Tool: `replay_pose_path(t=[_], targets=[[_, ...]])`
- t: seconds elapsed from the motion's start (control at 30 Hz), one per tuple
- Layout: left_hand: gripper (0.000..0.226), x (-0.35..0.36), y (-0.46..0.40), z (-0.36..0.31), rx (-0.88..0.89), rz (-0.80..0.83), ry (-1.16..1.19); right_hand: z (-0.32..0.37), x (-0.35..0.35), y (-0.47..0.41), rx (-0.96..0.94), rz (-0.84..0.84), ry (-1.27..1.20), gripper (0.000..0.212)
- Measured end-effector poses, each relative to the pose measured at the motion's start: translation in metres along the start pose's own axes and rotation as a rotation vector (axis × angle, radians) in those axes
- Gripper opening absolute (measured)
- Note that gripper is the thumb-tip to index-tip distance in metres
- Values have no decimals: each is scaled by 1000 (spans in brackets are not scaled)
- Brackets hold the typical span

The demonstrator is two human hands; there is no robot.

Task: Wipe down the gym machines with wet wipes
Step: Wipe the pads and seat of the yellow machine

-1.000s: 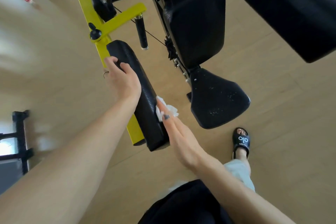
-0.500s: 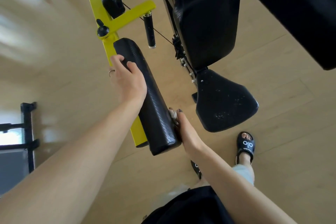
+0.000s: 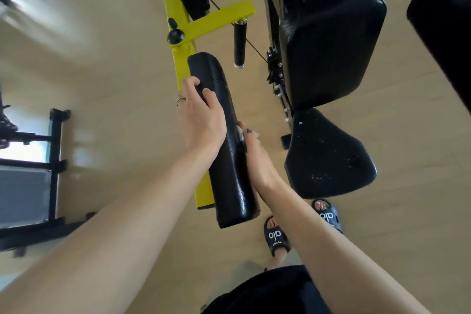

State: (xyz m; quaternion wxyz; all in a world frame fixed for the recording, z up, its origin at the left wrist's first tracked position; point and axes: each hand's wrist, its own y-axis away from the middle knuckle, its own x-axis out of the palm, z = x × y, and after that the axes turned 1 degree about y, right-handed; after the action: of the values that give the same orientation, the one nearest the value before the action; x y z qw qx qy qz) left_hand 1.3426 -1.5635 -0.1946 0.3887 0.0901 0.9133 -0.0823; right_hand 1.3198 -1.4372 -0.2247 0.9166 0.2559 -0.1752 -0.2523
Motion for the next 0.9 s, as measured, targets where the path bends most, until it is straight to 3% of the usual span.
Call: replay_pose_path(t=[0.2,0.3,0.47,0.7,0.9], targets=[[23,-2,1,-2,-5,33,-15,-21,-8,62,-34,62,-10,46],[25,-3,0,-3,3,11,-72,10,-7,18,-11,133,41,50],[25,-3,-1,-5,-54,15,-125,64,2,-68,-24,117,55,57],[24,-3,-1,-4,-20,-5,-130,21,-15,37,-105,231,115,43],[25,-4,-1,-4,-33,6,-152,81,2,-71,-51,132,137,55]])
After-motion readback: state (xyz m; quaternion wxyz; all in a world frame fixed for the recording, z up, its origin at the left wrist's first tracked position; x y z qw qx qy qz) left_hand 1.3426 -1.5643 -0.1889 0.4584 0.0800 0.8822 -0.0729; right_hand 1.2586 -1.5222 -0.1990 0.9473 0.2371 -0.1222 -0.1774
